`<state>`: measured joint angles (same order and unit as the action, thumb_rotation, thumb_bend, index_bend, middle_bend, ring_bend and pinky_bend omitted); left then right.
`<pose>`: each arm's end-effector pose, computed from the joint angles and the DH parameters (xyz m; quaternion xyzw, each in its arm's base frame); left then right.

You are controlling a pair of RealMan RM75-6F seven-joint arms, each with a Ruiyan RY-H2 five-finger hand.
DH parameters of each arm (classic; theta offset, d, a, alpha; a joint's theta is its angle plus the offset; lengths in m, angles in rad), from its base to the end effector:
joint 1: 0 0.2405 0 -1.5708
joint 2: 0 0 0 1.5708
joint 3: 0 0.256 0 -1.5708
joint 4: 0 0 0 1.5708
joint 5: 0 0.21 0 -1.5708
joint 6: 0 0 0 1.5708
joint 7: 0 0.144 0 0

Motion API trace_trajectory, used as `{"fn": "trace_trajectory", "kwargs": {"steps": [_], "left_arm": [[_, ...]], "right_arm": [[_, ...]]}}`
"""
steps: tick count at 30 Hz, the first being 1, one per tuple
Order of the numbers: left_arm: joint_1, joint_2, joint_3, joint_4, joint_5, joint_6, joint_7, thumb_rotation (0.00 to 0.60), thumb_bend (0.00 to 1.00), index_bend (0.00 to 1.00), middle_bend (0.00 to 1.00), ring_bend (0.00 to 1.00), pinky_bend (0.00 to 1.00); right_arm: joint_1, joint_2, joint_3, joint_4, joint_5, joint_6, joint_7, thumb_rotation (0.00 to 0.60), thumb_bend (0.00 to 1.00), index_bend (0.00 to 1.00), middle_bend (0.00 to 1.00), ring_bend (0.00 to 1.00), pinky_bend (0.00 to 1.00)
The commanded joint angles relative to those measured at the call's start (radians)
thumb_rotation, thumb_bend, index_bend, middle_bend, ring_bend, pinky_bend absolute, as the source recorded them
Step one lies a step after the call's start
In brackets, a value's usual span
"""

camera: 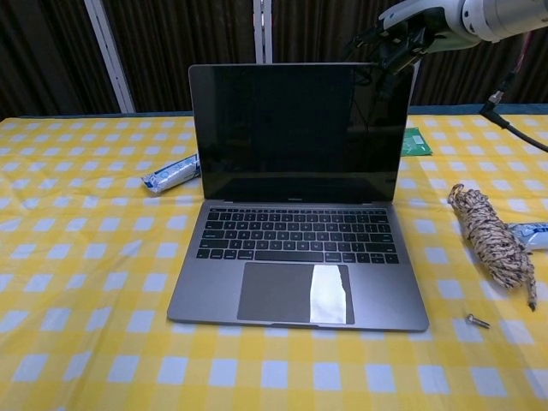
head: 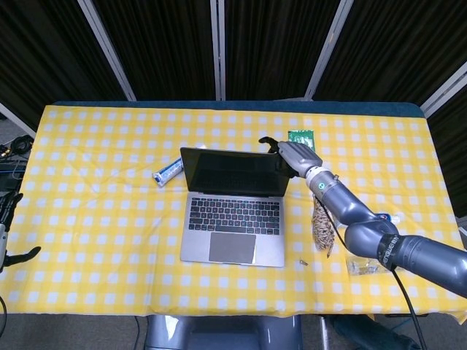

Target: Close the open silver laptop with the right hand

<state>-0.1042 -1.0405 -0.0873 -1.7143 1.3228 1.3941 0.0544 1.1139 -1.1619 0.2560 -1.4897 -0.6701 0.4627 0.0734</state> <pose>-0.3171 0.1917 0.1763 -0.5611 -0.4298 -0.3439 0.6182 -0.0794 -0.4406 0.0863 0.6816 -0.5502 0.3579 0.3233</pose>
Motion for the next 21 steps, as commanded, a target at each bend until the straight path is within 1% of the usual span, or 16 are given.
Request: {"fn": "trace_trajectory", "kwargs": {"steps": [1, 4, 10, 12, 15, 21], "left_arm": [[0.000, -0.001, 0.001, 0.000, -0.001, -0.001, 0.002, 0.600, 0.00, 0.00, 0.00, 0.00, 0.00], [-0.001, -0.001, 0.001, -0.001, -0.001, -0.001, 0.003, 0.600, 0.00, 0.00, 0.00, 0.00, 0.00], [-0.002, -0.002, 0.005, -0.006, -0.003, -0.004, 0.012, 0.600, 0.00, 0.00, 0.00, 0.00, 0.00], [-0.001, -0.002, 0.006, -0.009, -0.002, -0.003, 0.015, 0.600, 0.00, 0.00, 0.00, 0.00, 0.00], [-0.002, -0.003, 0.007, -0.011, -0.002, -0.003, 0.017, 0.600, 0.00, 0.00, 0.00, 0.00, 0.00], [-0.002, -0.003, 0.008, -0.013, 0.000, -0.003, 0.018, 0.600, 0.00, 0.00, 0.00, 0.00, 0.00]], "right_arm": [[-0.016, 0.018, 0.015, -0.029, -0.035, -0.005, 0.020, 0.600, 1.00, 0.16, 0.37, 0.35, 0.36], [-0.034, 0.034, 0.027, -0.058, -0.076, -0.009, 0.040, 0.600, 1.00, 0.16, 0.37, 0.35, 0.36], [-0.079, 0.086, 0.038, -0.155, -0.212, -0.025, 0.059, 0.600, 1.00, 0.18, 0.37, 0.35, 0.36], [-0.097, 0.102, 0.039, -0.203, -0.272, -0.024, 0.060, 0.600, 1.00, 0.18, 0.37, 0.35, 0.36], [-0.118, 0.116, 0.037, -0.247, -0.341, -0.013, 0.061, 0.600, 1.00, 0.18, 0.37, 0.35, 0.36], [-0.142, 0.132, 0.025, -0.305, -0.439, 0.004, 0.052, 0.600, 1.00, 0.18, 0.36, 0.35, 0.36]]}}
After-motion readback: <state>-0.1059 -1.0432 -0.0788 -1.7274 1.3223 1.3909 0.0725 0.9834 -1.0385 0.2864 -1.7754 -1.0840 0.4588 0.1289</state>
